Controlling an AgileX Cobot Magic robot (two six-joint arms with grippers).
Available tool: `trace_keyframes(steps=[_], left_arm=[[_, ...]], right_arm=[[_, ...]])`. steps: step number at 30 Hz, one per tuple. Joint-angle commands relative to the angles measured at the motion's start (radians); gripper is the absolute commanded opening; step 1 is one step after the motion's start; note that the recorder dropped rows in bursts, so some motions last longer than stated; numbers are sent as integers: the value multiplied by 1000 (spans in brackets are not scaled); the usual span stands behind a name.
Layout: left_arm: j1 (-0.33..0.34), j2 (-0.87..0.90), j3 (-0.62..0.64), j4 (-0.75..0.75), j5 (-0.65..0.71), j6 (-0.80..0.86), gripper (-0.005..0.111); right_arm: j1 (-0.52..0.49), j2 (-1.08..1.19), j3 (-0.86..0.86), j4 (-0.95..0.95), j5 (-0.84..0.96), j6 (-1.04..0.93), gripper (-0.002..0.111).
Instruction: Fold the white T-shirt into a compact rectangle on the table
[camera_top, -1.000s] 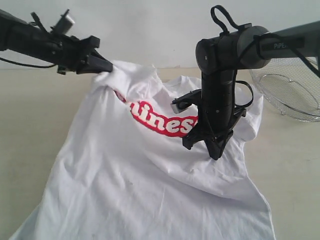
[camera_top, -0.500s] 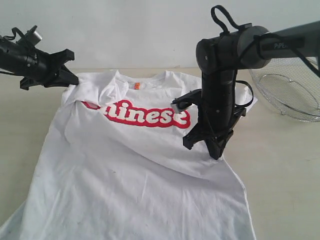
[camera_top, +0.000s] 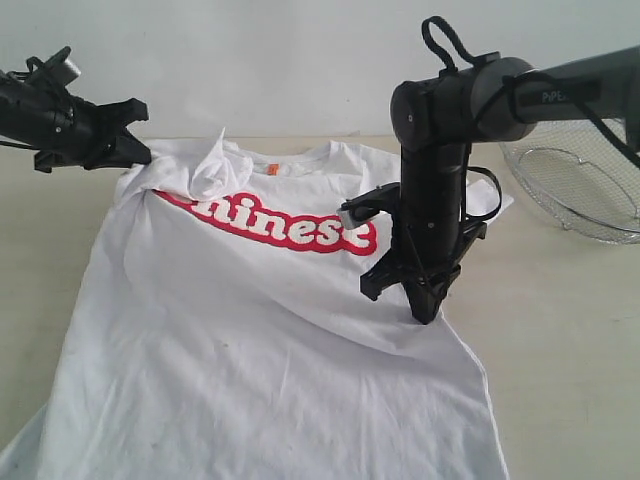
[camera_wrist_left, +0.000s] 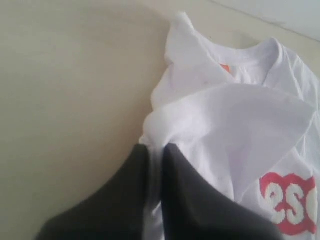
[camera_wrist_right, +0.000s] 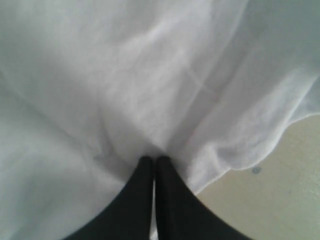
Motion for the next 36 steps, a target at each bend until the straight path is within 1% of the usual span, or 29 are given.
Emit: trace_keyframes(steps=[1, 6, 11, 17, 23, 28, 31, 32, 36], left_arm=[[0, -8, 5, 1, -36, 14, 5], [13, -8, 5, 9, -89, 14, 5], [19, -8, 5, 30, -108, 14, 5], [53, -8, 5, 30, -111, 14, 5], [66, -8, 5, 32, -122, 14, 5], [110, -8, 5, 32, -159, -58, 5], [138, -8, 5, 46, -156, -114, 5], [153, -8, 5, 79, -156, -143, 5], [177, -8, 5, 155, -158, -209, 5]], right_arm=[[-3, 40, 10, -2, -7, 4, 0], [-3, 40, 10, -4, -7, 1, 0], [-3, 40, 10, -5, 0, 1, 0], [-3, 45, 10, -10, 1, 1, 0], [-3, 45, 10, -10, 1, 1, 0], [-3, 45, 10, -10, 4, 0, 0], [-3, 45, 10, -10, 4, -1, 0], [-3, 45, 10, -10, 4, -1, 0], [-3, 45, 10, -9, 4, -7, 0]])
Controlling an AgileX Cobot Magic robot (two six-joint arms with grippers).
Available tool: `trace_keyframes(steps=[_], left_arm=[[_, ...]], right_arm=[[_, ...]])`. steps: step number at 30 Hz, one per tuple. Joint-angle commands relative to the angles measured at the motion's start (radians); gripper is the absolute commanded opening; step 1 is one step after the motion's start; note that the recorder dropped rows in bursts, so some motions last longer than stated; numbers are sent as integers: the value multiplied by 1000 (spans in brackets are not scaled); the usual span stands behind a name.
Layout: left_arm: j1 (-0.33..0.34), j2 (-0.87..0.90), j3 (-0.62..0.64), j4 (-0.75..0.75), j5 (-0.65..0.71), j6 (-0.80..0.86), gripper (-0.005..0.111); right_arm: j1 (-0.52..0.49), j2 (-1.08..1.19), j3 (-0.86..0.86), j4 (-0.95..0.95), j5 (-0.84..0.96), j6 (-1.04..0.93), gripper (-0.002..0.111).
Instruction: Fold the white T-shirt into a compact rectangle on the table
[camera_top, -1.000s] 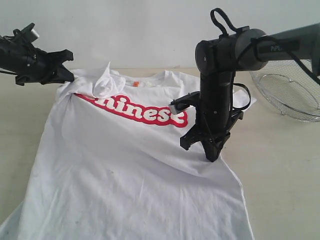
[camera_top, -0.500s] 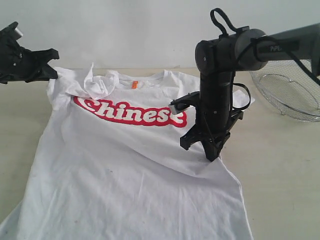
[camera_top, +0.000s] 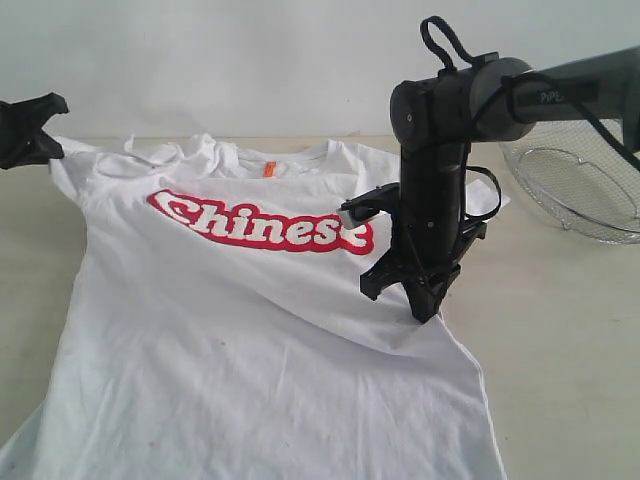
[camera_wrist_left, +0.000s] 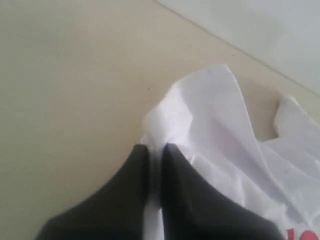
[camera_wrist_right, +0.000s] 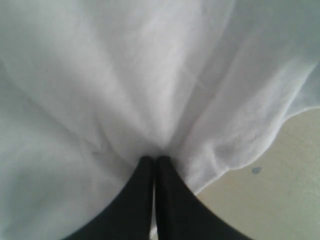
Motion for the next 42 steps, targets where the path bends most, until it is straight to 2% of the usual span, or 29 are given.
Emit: trace_keyframes(steps=[1, 5, 7, 12, 16, 18, 20, 24, 26, 29, 31, 34, 36, 42], left_arm=[[27, -8, 1, 87, -10, -87, 5], [42, -8, 8, 304, 2, -265, 5], [45, -8, 20, 346, 2, -283, 5], [47, -6, 39, 353, -11, -280, 5], [47, -6, 36, 304, -23, -207, 6], [47, -6, 36, 259, -14, -166, 16], [47, -6, 36, 225, -7, -149, 31], [50, -6, 18, 158, 31, -149, 69], [50, -6, -3, 156, 54, -149, 76], [50, -17, -47, 155, 107, -149, 70], [50, -35, -77, 159, 153, -149, 58], [52, -70, -120, 159, 255, -125, 29], [52, -101, -135, 166, 347, -41, 4], [42, -182, -97, 150, 593, 54, 5]], right_arm=[[-3, 37, 17, -7, -7, -9, 0], [-3, 37, 17, -7, -7, -9, 0], [-3, 37, 17, -7, -7, -11, 0], [-3, 37, 17, -7, -7, -11, 0], [-3, 37, 17, -7, -7, -11, 0], [-3, 37, 17, -7, -7, -13, 0], [-3, 37, 17, -7, -7, -21, 0], [-3, 37, 17, -16, -16, -21, 0], [-3, 35, 17, -21, -22, -25, 0], [-3, 14, 15, -25, -42, -25, 0], [-3, -16, 14, -27, -75, -25, 0], [-3, -78, 14, -42, -118, -15, 0], [-3, -125, 14, -54, -128, -7, 0], [-3, -234, 14, -60, -116, 23, 0]])
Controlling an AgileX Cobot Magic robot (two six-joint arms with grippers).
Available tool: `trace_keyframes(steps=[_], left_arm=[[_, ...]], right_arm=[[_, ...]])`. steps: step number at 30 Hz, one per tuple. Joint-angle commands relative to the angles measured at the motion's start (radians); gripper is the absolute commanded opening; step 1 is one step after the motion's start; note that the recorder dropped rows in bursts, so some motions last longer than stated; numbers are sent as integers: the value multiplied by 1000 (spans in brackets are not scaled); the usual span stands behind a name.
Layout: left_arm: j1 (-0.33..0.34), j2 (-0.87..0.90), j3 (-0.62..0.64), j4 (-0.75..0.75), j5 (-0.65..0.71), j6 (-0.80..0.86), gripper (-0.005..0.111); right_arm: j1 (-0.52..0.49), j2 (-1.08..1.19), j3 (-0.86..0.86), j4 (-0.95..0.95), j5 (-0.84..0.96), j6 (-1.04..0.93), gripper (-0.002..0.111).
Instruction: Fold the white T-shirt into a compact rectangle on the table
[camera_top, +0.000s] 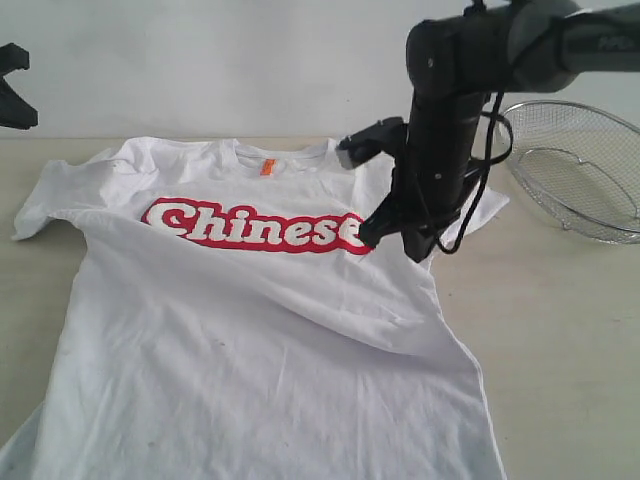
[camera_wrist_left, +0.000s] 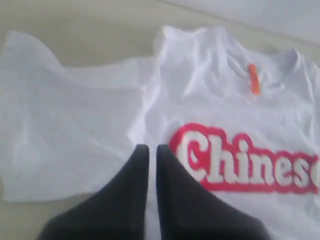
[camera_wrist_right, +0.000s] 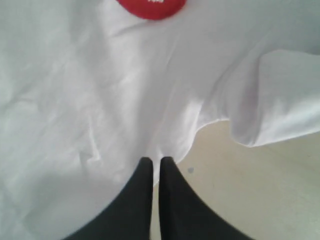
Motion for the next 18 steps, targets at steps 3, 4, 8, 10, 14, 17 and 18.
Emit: trace_keyframes(steps=[3, 4, 8, 10, 14, 17, 18], left_arm=[[-44, -99, 134, -65, 197, 105, 5], [-63, -121, 186, -84, 200, 140, 5], [-151, -221, 421, -177, 101, 245, 5], [-199, -288, 567, -204, 2, 284, 5], [-276, -404, 763, -204, -204, 252, 5], [-339, -438, 890, -204, -298, 195, 5], [-362, -440, 931, -204, -330, 195, 5]], right_arm=[[-1, -91, 9, 18, 66, 28, 0], [1, -99, 21, 37, 78, 28, 0], [43, -129, 126, 69, 65, 28, 0], [79, -141, 193, 69, 36, 28, 0], [143, -165, 301, 72, -69, 67, 0], [180, -170, 357, 87, -87, 75, 0], [192, -170, 381, 87, -102, 75, 0]])
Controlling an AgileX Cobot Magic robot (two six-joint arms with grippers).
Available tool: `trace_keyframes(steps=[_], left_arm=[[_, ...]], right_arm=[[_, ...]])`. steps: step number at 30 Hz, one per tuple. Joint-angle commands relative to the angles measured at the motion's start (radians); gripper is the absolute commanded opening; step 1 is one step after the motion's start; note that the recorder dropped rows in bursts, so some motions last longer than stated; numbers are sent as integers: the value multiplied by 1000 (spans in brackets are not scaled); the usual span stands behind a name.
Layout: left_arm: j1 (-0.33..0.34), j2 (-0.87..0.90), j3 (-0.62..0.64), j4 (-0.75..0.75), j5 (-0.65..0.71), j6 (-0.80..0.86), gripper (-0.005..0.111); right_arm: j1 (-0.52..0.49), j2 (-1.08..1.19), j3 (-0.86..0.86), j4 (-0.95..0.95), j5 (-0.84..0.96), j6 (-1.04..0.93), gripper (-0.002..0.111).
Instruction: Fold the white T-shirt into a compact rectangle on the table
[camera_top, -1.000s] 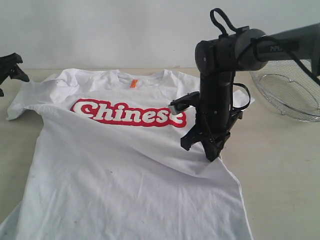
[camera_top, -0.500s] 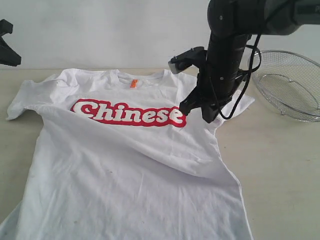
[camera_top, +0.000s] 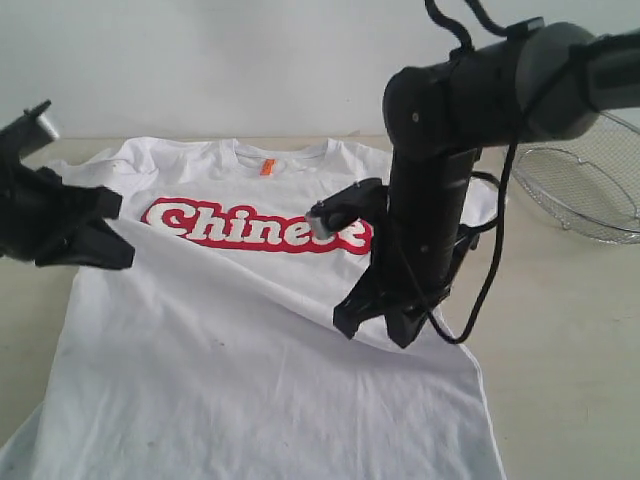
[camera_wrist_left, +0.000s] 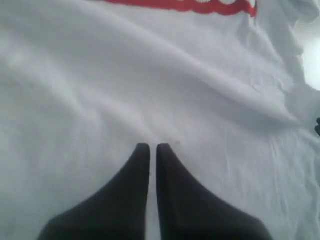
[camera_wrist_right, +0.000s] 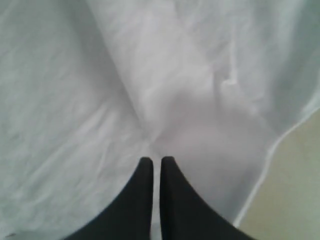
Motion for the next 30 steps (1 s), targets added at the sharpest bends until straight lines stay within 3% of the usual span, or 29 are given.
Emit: trace_keyframes(steps=[1, 6, 19, 30], left_arm=[[-98, -32, 176, -27, -172, -39, 5], [-170, -30, 265, -41, -336, -11, 5], [-180, -40, 278, -48, -282, -11, 5], [-180, -267, 538, -53, -365, -111, 5]], right_arm=[[44, -20, 82, 8, -61, 13, 0], [44, -20, 173, 11, -113, 45, 0], [44, -20, 390, -17, -176, 139, 0], [44, -22, 476, -77, -199, 204, 0]])
